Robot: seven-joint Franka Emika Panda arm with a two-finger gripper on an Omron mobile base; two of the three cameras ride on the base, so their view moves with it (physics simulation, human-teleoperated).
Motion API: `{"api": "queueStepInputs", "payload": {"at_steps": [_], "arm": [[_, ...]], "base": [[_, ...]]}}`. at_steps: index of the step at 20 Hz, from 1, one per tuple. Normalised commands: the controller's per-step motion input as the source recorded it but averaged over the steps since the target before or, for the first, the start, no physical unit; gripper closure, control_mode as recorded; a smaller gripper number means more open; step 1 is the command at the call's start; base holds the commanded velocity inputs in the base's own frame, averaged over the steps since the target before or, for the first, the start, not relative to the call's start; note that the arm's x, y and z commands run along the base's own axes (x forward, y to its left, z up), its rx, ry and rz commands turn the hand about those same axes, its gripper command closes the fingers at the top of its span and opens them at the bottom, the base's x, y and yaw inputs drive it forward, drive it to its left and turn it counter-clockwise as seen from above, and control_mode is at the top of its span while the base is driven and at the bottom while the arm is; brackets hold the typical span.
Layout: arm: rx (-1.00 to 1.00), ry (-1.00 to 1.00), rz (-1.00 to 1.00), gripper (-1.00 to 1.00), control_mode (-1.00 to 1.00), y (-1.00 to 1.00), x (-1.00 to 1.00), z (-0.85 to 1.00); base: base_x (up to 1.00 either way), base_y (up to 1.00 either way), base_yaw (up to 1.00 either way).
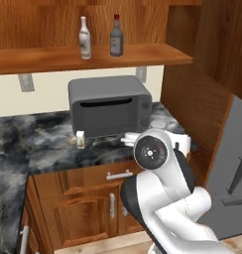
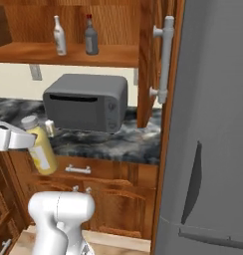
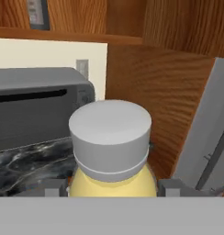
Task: Sort all alcoholic drinks to one cabinet, and non-alcoholic drinks to the other.
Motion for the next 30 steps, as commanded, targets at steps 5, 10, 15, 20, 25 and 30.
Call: {"api": "queueStepInputs", "payload": {"at_steps": [5,10,15,20,25,30], "arm": [[0.0,0.0,0.0,1.0,1.0,0.0,0.0,0.0],[0.0,0.0,0.0,1.0,1.0,0.0,0.0,0.0],[0.0,0.0,0.0,1.0,1.0,0.0,0.0,0.0],[0.0,0.0,0.0,1.0,1.0,0.0,0.0,0.0],[0.0,0.0,0.0,1.0,1.0,0.0,0.0,0.0],[0.0,0.0,0.0,1.0,1.0,0.0,0.0,0.0]], "base": [[-0.84,-0.1,-0.12],[-0.71,-0.25,-0.12],[-0.46,-0.44,-0.09],[-0.28,-0.59,-0.08],[-0.3,-0.8,-0.07],[-0.35,-0.84,-0.1]]}}
